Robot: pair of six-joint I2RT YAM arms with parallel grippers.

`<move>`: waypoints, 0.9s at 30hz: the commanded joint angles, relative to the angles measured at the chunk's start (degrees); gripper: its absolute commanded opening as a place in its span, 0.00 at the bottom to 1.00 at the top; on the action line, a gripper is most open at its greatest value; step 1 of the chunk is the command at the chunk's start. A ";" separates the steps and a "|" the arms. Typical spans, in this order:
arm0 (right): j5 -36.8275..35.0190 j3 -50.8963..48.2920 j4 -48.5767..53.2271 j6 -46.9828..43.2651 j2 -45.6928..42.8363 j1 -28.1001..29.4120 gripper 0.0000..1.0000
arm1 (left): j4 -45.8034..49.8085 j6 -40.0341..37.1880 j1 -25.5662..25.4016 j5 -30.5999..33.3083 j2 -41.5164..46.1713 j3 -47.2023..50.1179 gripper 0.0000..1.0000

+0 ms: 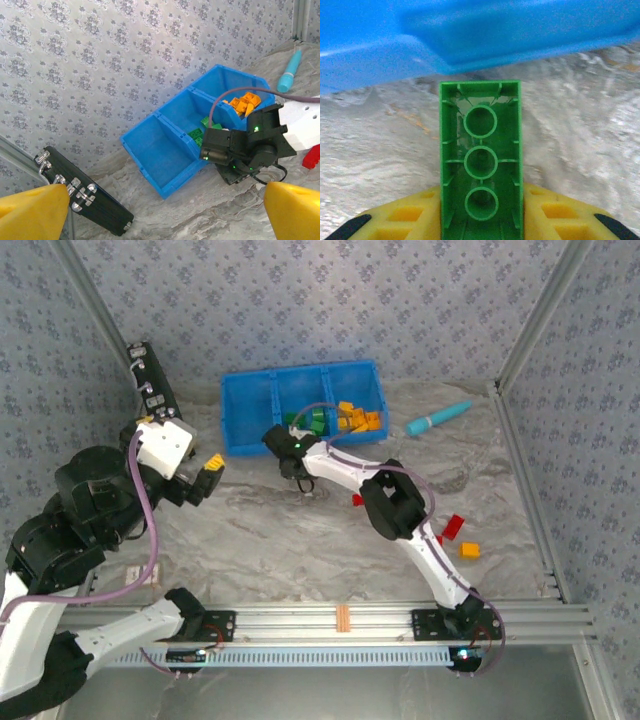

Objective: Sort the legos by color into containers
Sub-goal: Pick up the lego from the center of the table, then place the lego in the container.

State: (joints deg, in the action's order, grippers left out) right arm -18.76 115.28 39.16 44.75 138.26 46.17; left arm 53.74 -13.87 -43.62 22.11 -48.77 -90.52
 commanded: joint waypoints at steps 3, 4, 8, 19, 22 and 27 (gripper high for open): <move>-2.67 -5.38 2.27 -3.33 -4.92 -1.52 0.33 | -1.99 -0.37 -0.42 0.44 0.48 0.13 1.00; -2.71 -5.92 2.37 -3.88 -5.38 -1.61 0.32 | -1.97 -0.37 -0.42 0.48 0.43 0.08 1.00; -2.55 -7.93 2.12 -6.27 -7.73 -1.37 0.30 | -1.97 -0.46 -0.37 0.62 0.31 -0.01 1.00; -4.04 -10.67 4.68 -13.90 -19.08 0.86 0.28 | -2.03 -0.63 -0.47 1.02 0.06 -0.11 1.00; -4.02 -8.73 4.02 -16.05 -19.32 0.30 0.28 | -1.97 -0.72 -0.45 1.05 -0.03 -0.11 1.00; -3.12 -0.51 3.87 -20.17 -13.95 -1.74 0.28 | -1.70 -0.98 -0.49 1.60 -0.44 -0.43 1.00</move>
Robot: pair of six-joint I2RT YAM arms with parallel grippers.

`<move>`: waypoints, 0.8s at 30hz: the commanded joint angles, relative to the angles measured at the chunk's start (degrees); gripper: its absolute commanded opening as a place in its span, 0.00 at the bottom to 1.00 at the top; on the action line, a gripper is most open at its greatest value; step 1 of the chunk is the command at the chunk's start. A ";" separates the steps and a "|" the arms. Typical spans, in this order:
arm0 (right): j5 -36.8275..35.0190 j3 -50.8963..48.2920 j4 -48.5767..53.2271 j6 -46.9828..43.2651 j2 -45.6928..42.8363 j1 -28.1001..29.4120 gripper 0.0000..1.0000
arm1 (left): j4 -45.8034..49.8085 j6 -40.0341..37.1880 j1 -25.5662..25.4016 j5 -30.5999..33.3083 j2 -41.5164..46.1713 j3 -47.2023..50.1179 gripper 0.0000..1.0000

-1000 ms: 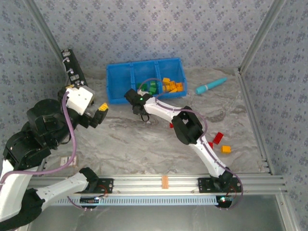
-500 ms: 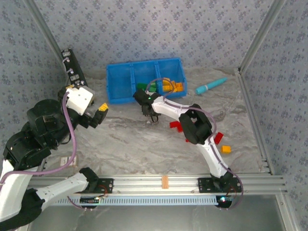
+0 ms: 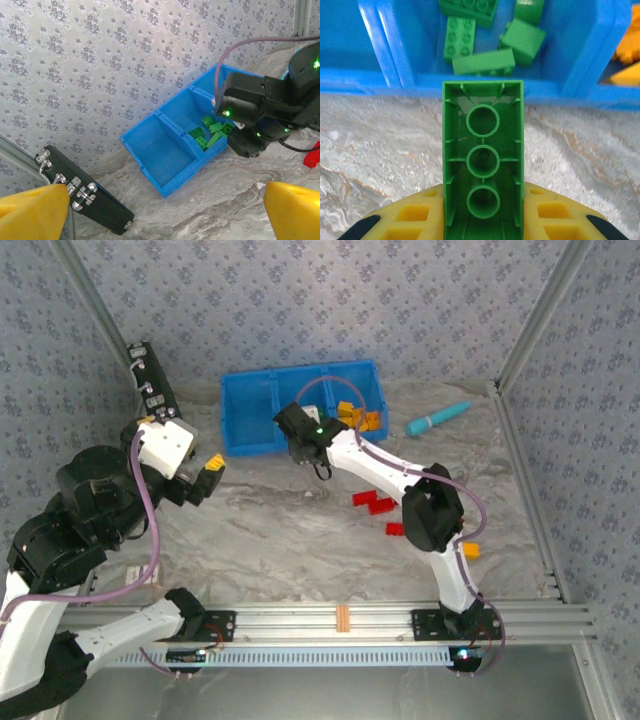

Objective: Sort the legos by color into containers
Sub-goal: Place the lego in the container.

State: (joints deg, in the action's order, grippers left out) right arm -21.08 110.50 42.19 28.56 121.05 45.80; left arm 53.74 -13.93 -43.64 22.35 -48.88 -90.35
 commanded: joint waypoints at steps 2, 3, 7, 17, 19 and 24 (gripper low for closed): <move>-0.17 8.34 1.01 -5.44 6.17 -2.30 0.28 | -1.62 -1.17 -0.43 1.83 -0.34 -0.63 1.00; 0.21 10.55 1.05 -6.02 7.81 -2.90 0.28 | -1.53 -1.18 -0.40 2.14 -0.42 -0.73 1.00; 2.19 19.30 1.73 -7.53 14.05 -5.33 0.27 | -1.27 -1.62 -0.39 2.98 -1.12 -1.14 1.00; 7.99 32.15 0.70 -8.60 24.52 -9.07 0.35 | -0.67 -2.15 -0.13 4.37 -3.05 -1.93 1.00; 8.87 32.37 -0.06 -8.35 25.02 -9.54 0.39 | -0.49 -2.13 -0.03 4.37 -3.45 -2.36 1.00; 10.53 31.31 -0.38 -10.00 23.59 -9.14 0.55 | -0.52 -2.06 0.13 4.28 -3.68 -2.25 1.00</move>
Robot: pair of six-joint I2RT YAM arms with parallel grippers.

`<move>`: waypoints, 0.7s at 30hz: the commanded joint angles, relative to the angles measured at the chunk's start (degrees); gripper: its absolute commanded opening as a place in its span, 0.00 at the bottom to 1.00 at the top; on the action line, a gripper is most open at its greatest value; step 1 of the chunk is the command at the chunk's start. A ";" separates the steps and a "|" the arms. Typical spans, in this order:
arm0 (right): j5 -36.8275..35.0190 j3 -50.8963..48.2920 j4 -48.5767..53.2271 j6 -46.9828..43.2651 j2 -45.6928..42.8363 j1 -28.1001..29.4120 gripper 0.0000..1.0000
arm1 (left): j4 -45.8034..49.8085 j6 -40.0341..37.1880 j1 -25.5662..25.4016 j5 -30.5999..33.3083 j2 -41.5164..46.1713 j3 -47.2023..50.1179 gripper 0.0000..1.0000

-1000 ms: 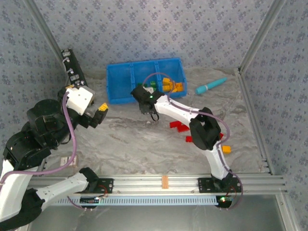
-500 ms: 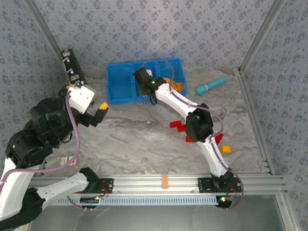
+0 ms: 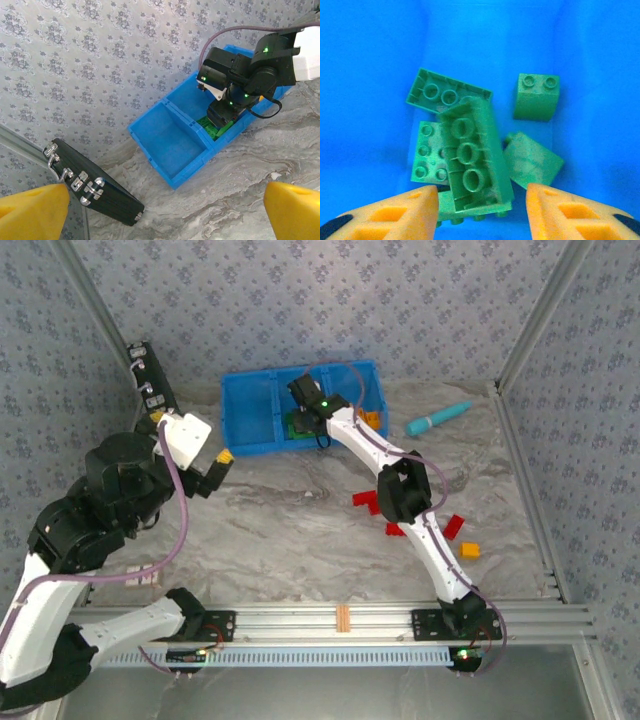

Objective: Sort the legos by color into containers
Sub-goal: Place the lego in the container, then pick up the lego from the bottom-right of the table.

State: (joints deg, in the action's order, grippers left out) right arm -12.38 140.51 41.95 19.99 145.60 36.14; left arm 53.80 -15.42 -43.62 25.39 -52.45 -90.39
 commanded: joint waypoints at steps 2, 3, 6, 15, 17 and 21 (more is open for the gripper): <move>1.84 -0.98 -0.34 -2.42 -3.11 0.88 0.56 | -0.85 -0.42 0.09 1.03 -0.12 -2.08 1.00; 1.84 -2.57 -0.69 -3.13 -4.52 1.02 0.58 | -0.97 -0.40 0.11 0.88 -0.11 -2.13 1.00; 1.68 -8.25 -0.13 -4.56 -10.27 1.11 0.59 | -1.06 -0.31 0.16 0.31 -0.16 -2.42 1.00; -2.20 -45.91 1.16 -4.84 -44.75 1.27 0.70 | -2.30 0.02 0.14 -0.61 0.60 -1.80 1.00; -3.71 -53.12 4.02 -1.98 -52.47 0.50 0.72 | -2.36 0.21 0.12 -1.18 0.59 -1.85 1.00; -5.91 -67.67 9.92 6.59 -67.99 -1.73 0.73 | -2.38 0.74 0.17 -2.13 0.63 -1.55 1.00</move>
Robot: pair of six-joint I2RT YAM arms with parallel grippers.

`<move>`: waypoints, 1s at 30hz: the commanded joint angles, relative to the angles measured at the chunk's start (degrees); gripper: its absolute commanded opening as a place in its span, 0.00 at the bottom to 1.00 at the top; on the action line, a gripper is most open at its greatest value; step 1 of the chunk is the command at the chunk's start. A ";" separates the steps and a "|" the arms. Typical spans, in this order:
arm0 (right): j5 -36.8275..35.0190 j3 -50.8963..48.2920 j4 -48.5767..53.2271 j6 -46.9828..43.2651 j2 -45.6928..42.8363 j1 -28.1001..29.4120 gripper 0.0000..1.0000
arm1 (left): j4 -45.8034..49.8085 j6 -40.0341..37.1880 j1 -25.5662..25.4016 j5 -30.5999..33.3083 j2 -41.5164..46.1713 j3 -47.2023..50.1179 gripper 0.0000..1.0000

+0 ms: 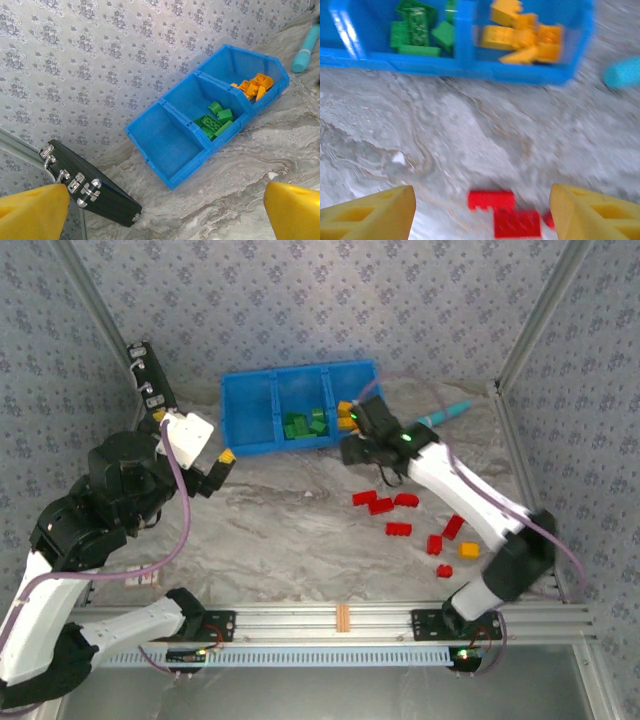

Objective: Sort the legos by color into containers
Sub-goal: Pick up the lego from the bottom-right of the table.

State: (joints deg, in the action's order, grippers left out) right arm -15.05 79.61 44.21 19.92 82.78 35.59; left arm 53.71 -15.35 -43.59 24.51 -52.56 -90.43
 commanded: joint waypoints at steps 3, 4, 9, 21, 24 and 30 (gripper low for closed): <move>-2.82 -16.78 11.41 13.11 -15.72 -1.93 0.74 | -2.12 0.87 0.09 -1.79 1.10 -1.15 1.00; -2.80 -19.64 12.79 15.26 -19.31 -2.05 0.74 | -2.12 0.94 0.16 -1.82 1.29 -1.15 1.00; -1.85 -30.97 18.66 26.07 -32.06 -2.10 0.74 | -1.44 1.31 0.13 -2.26 1.58 -1.79 1.00; 0.99 -44.34 22.49 37.07 -42.51 -1.43 0.73 | -0.67 2.34 0.14 -3.50 1.40 -2.42 1.00; 1.60 -45.22 18.40 37.10 -40.65 -2.05 0.72 | -0.72 2.43 0.15 -3.67 1.23 -2.48 1.00; 2.28 -45.94 11.88 33.20 -34.10 -4.25 0.71 | -0.55 2.30 0.16 -3.56 0.91 -2.47 1.00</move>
State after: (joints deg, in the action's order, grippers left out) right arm -13.21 34.35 59.72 54.28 46.92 32.12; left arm 53.80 -13.82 -43.59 21.65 -51.44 -90.70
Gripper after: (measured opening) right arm 0.716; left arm 0.998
